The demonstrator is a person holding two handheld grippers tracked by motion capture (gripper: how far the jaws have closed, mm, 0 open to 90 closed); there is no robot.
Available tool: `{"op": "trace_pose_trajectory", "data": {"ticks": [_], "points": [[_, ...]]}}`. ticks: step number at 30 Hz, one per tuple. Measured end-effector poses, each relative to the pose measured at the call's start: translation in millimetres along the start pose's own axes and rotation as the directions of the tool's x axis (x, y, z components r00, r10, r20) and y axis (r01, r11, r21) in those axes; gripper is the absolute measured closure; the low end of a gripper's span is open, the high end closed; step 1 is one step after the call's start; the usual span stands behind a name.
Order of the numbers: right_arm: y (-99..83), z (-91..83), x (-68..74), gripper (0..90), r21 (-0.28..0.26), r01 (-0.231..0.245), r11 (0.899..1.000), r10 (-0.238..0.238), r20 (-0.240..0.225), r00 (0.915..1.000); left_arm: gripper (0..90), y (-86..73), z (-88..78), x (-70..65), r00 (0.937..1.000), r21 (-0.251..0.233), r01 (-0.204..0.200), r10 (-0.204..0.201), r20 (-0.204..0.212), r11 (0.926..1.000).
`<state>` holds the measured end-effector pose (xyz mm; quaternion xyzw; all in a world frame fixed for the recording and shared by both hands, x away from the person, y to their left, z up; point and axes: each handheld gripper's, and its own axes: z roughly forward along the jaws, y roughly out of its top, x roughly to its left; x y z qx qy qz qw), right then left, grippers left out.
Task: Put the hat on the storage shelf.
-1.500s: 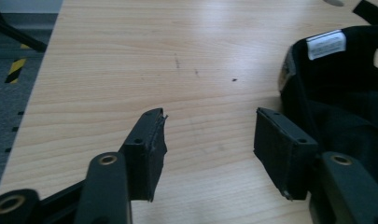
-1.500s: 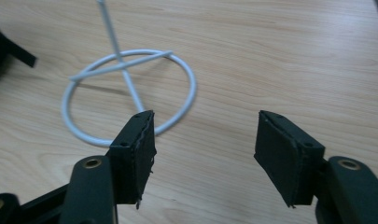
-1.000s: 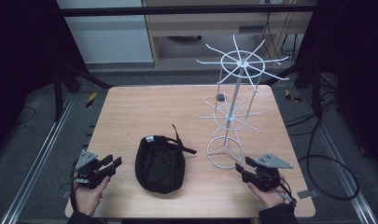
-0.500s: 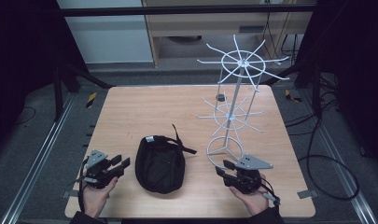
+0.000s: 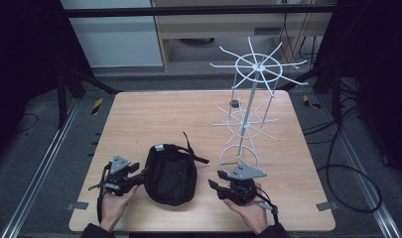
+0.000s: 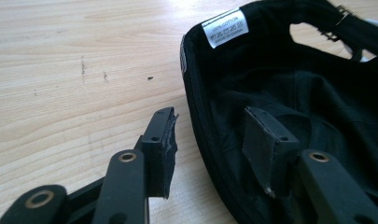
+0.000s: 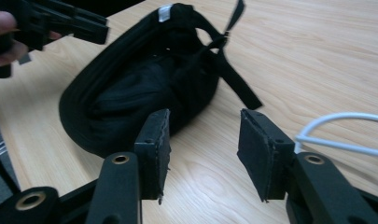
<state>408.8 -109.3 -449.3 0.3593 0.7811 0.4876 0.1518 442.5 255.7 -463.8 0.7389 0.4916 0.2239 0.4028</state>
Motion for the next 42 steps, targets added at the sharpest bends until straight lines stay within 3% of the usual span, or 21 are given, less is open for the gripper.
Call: {"op": "trace_pose_trajectory", "data": {"ticks": [11, 23, 29, 37, 42], "points": [[4.1, 44.4, 30.4, 44.0, 0.057, 0.023, 0.998, -0.019, -0.06, 0.998, 61.6, -0.4, 11.0, 6.3, 1.0, 0.036, 0.0, 0.001, -0.01, 0.9994], [-1.0, 62.5, 34.6, 44.7, 0.103, 0.0, 0.995, 0.004, -0.044, 0.999, 73.3, -3.9, 17.3, 1.1, 0.9997, 0.093, -0.013, 0.011, 0.023, 0.9956], [-2.2, 65.2, 30.9, 52.6, 0.128, -0.023, 0.992, 0.027, -0.031, 0.9992, 77.4, -4.2, 16.7, -0.1, 0.9994, 0.102, -0.003, 0.0, 0.033, 0.9948], [-1.0, 67.1, 26.9, 79.6, 0.171, -0.045, 0.984, 0.045, 0.002, 0.999, 78.7, -4.8, 15.2, -5.8, 0.9981, 0.112, -0.006, -0.001, 0.062, 0.9937], [2.2, 63.4, 21.3, 83.6, 0.143, -0.041, 0.989, 0.037, 0.028, 0.9989, 78.7, -5.3, 14.9, -11.9, 0.9971, 0.116, -0.024, 0.015, 0.075, 0.993]]}}
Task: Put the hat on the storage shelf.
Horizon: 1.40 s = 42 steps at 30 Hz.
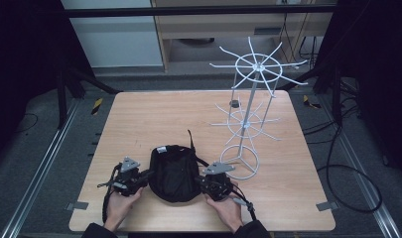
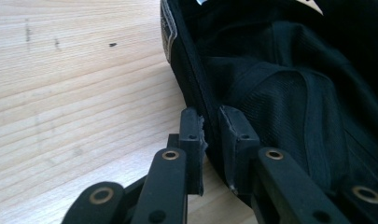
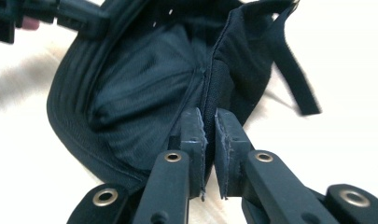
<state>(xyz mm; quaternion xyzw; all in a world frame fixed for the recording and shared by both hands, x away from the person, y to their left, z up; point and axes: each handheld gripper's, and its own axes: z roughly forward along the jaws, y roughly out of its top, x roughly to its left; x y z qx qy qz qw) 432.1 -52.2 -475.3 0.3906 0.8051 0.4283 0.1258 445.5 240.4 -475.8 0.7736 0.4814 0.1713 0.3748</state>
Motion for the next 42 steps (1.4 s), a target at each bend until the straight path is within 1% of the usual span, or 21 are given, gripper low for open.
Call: {"op": "trace_pose_trajectory", "data": {"ticks": [2, 3, 4, 5, 6, 7, 9, 10, 11, 12, 13, 15, 18, 19, 22, 27, 28, 29, 34, 38, 42], "points": [[1.2, -3.7, -1.4, 83.9, -0.026, 0.002, 1.0, -0.002, 0.003, 1.0, 78.6, -0.2, 0.6, -1.9, 1.0, 0.002, -0.001, 0.001, 0.004, 1.0], [3.6, -8.2, -2.1, 84.2, -0.056, 0.01, 0.998, -0.01, 0.007, 0.9999, 78.6, -0.4, 1.6, -3.5, 1.0, 0.005, -0.006, 0.006, 0.007, 1.0], [3.6, -8.2, -2.1, 84.2, -0.056, 0.01, 0.998, -0.01, 0.007, 0.9999, 78.6, -0.4, 1.6, -3.5, 1.0, 0.005, -0.006, 0.006, 0.007, 1.0], [4.9, -10.6, -2.0, 84.3, -0.072, 0.018, 0.997, -0.017, 0.008, 0.9998, 78.6, -0.5, 2.4, -4.5, 0.9999, 0.007, -0.007, 0.007, 0.007, 0.9999], [6.6, -13.4, -1.5, 84.4, -0.095, 0.027, 0.995, -0.026, 0.006, 0.9996, 78.5, -0.5, 2.8, -5.0, 0.9999, 0.008, -0.008, 0.008, 0.007, 0.9999], [8.0, -15.0, -1.2, 84.5, -0.104, 0.036, 0.994, -0.036, 0.006, 0.9993, 78.5, -0.5, 3.5, -5.6, 0.9999, 0.007, -0.005, 0.005, 0.01, 1.0], [13.7, -20.6, 0.4, 84.7, -0.146, 0.057, 0.988, -0.058, -0.003, 0.9983, 78.3, -0.7, 5.2, -6.5, 0.9999, 0.013, 0.0, 0.0, 0.015, 0.9999], [13.7, -20.6, 0.4, 84.7, -0.146, 0.057, 0.988, -0.058, -0.003, 0.9983, 78.3, -0.7, 5.2, -6.5, 0.9999, 0.013, 0.0, 0.0, 0.015, 0.9999], [18.4, -23.9, 2.2, 84.8, -0.173, 0.071, 0.982, -0.073, -0.007, 0.9973, 78.2, -0.6, 6.0, -6.3, 0.9997, 0.014, 0.008, -0.008, 0.022, 0.9999], [18.4, -23.9, 2.2, 84.8, -0.173, 0.071, 0.982, -0.073, -0.007, 0.9973, 78.2, -0.8, 6.8, -6.3, 0.9996, 0.015, 0.014, -0.014, 0.025, 0.9998], [22.9, -26.5, 4.2, 84.8, -0.191, 0.085, 0.978, -0.088, -0.008, 0.9961, 78.1, -0.6, 8.0, -6.3, 0.9993, 0.017, 0.021, -0.022, 0.029, 0.9996], [24.4, -27.1, 4.9, 84.9, -0.197, 0.09, 0.976, -0.094, -0.011, 0.9955, 78.1, -0.4, 9.2, -6.6, 0.9991, 0.016, 0.028, -0.028, 0.031, 0.9995], [28.5, -29.0, 7.4, 84.9, -0.219, 0.106, 0.97, -0.112, -0.016, 0.9935, 78.1, 0.4, 12.4, -8.4, 0.9986, 0.011, 0.038, -0.038, 0.036, 0.9992], [29.8, -29.9, 8.0, 85.0, -0.229, 0.119, 0.966, -0.126, -0.016, 0.9919, 78.1, 1.0, 13.9, -9.8, 0.9986, 0.009, 0.037, -0.038, 0.037, 0.9993], [30.5, -30.6, 7.6, 85.0, -0.236, 0.126, 0.963, -0.133, -0.017, 0.9909, 78.0, 1.6, 15.6, -11.4, 0.9985, 0.005, 0.038, -0.038, 0.041, 0.9993], [30.7, -33.4, 6.1, 85.1, -0.252, 0.14, 0.958, -0.153, -0.032, 0.9877, 77.4, 2.9, 20.4, -14.2, 0.9973, -0.004, 0.048, -0.048, 0.056, 0.9988], [30.7, -33.4, 6.1, 85.1, -0.252, 0.14, 0.958, -0.153, -0.032, 0.9877, 77.1, 2.9, 20.4, -14.2, 0.9973, -0.004, 0.048, -0.048, 0.056, 0.9988], [30.6, -33.7, 6.9, 85.1, -0.252, 0.142, 0.957, -0.158, -0.042, 0.9865, 76.9, 3.2, 20.9, -13.8, 0.9971, -0.005, 0.048, -0.048, 0.06, 0.9988], [30.1, -33.6, 7.9, 85.1, -0.243, 0.156, 0.958, -0.17, -0.038, 0.9848, 75.7, 3.3, 20.5, -11.3, 0.9968, -0.007, 0.045, -0.045, 0.067, 0.9989], [30.9, -35.2, 6.7, 85.0, -0.244, 0.147, 0.958, -0.162, -0.04, 0.986, 75.3, 3.4, 21.5, -10.9, 0.9961, -0.007, 0.046, -0.045, 0.076, 0.9989], [31.7, -36.9, 6.1, 85.0, -0.255, 0.156, 0.954, -0.172, -0.043, 0.9841, 75.4, 4.2, 24.3, -12.1, 0.9954, -0.012, 0.046, -0.044, 0.085, 0.9989]]}}
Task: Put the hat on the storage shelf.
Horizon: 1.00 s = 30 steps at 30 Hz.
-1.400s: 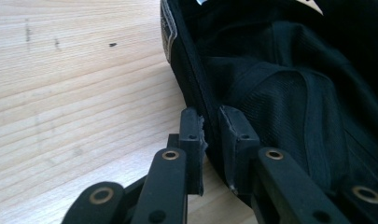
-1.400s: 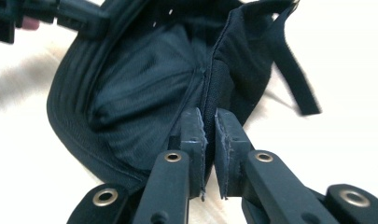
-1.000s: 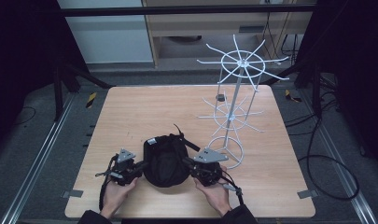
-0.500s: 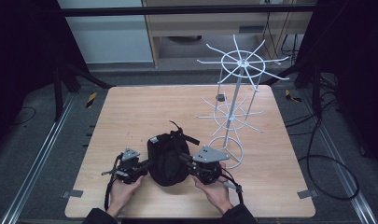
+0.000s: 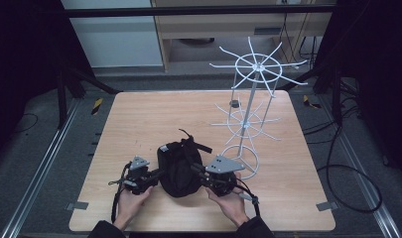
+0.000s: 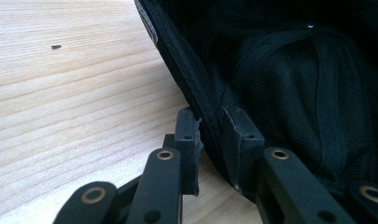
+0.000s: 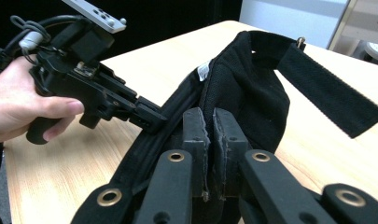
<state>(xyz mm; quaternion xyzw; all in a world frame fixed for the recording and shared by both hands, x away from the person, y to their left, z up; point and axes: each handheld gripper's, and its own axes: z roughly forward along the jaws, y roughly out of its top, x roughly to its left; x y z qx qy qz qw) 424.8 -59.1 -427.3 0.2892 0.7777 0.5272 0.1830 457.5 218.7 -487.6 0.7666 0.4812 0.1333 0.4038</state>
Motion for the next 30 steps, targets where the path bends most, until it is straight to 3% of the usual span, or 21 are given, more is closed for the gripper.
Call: {"op": "trace_pose_trajectory", "data": {"ticks": [10, 14, 18, 24, 27, 30], "points": [[-0.9, 0.2, 6.2, 85.0, -0.004, 0.053, 0.999, -0.053, -0.032, 0.9981, 71.7, 1.5, 5.2, 0.4, 1.0, 0.001, -0.005, 0.005, 0.008, 1.0], [-2.7, -0.6, 5.8, 85.0, 0.003, 0.058, 0.998, -0.058, -0.017, 0.9982, 67.7, 1.4, 3.5, 1.0, 0.9997, 0.002, -0.017, 0.017, 0.016, 0.9998], [-4.3, -2.7, 2.3, 85.1, 0.011, 0.059, 0.998, -0.06, 0.015, 0.9981, 59.6, 3.1, -4.9, 4.6, 0.9997, 0.003, 0.001, -0.001, 0.024, 1.0], [-8.2, -4.9, -2.5, 85.2, 0.017, 0.051, 0.999, -0.052, 0.048, 0.9975, 54.7, 9.7, -27.5, 9.3, 0.9986, -0.067, 0.037, -0.034, 0.041, 0.997], [-8.6, -5.7, -3.6, 85.2, 0.018, 0.053, 0.998, -0.054, 0.057, 0.9969, 52.4, 22.2, -43.2, 4.3, 0.9983, -0.133, 0.038, -0.031, 0.048, 0.9904], [-8.8, -5.8, -3.4, 85.1, 0.017, 0.052, 0.998, -0.053, 0.057, 0.997, 51.1, 30.1, -49.9, -1.1, 0.9979, -0.163, 0.032, -0.022, 0.061, 0.9861]]}}
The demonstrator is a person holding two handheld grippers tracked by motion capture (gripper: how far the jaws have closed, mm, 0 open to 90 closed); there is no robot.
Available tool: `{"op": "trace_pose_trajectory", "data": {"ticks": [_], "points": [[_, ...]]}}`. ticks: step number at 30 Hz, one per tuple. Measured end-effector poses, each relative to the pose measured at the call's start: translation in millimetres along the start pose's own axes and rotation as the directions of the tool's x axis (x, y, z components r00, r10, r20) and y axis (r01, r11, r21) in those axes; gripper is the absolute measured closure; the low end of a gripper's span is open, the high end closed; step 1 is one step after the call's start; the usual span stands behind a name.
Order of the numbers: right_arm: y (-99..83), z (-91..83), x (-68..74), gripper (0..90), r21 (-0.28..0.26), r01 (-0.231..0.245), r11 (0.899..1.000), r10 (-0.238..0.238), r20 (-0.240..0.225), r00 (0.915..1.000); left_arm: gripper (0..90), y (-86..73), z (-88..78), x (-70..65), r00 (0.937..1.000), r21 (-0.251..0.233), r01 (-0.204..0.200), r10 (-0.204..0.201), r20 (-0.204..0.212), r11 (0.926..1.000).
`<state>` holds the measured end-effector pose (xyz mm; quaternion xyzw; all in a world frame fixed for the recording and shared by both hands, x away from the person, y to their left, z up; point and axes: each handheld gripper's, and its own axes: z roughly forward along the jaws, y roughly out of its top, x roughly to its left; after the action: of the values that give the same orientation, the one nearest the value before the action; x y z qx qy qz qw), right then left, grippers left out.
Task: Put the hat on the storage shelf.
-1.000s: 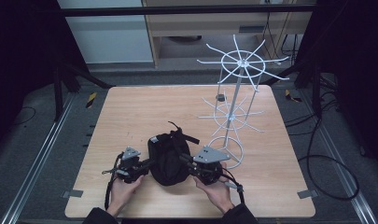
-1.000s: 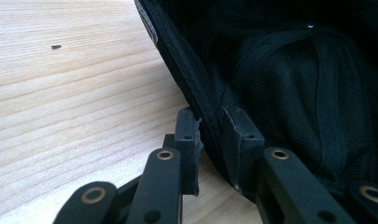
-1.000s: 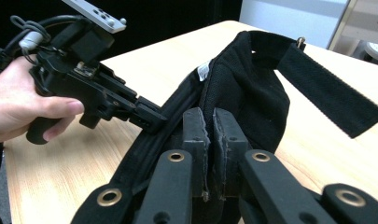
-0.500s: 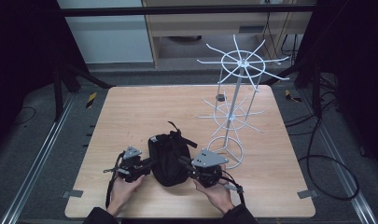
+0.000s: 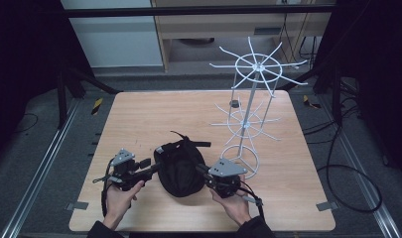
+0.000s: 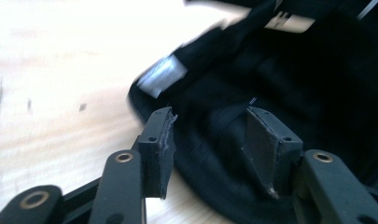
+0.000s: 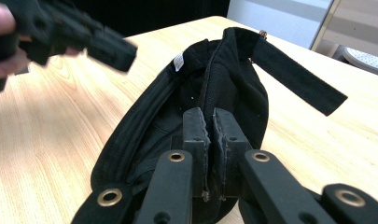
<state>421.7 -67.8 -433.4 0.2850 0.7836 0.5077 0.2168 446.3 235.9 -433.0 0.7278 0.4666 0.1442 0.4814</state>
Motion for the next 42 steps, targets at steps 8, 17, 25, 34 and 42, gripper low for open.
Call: {"op": "trace_pose_trajectory", "data": {"ticks": [8, 17, 25, 34, 42], "points": [[0.0, 0.5, 2.1, 85.0, -0.001, 0.009, 1.0, -0.009, -0.001, 1.0, 46.8, 19.6, -3.3, -21.7, 0.9984, -0.041, -0.043, 0.044, 0.034, 0.9982], [0.1, 2.7, 5.1, 84.9, 0.004, 0.013, 1.0, -0.013, -0.005, 0.9999, 43.3, 35.8, 5.2, -42.9, 0.9952, -0.042, -0.06, 0.063, 0.074, 0.9973], [-0.4, 3.8, 5.9, 84.9, 0.007, 0.016, 1.0, -0.016, -0.008, 0.9998, 38.0, 47.4, 28.3, -57.6, 0.9965, -0.005, -0.041, 0.042, 0.073, 0.9991], [0.0, 4.9, 9.4, 84.9, -0.002, 0.035, 0.999, -0.036, -0.026, 0.999, 33.2, 47.7, 46.2, -68.2, 0.9985, 0.031, -0.044, 0.043, 0.034, 0.9986], [-0.4, 7.4, 13.6, 84.7, 0.002, 0.044, 0.999, -0.044, -0.046, 0.998, 50.2, 44.1, 50.1, -72.5, 0.9985, 0.045, -0.05, 0.051, -0.022, 0.9977]]}}
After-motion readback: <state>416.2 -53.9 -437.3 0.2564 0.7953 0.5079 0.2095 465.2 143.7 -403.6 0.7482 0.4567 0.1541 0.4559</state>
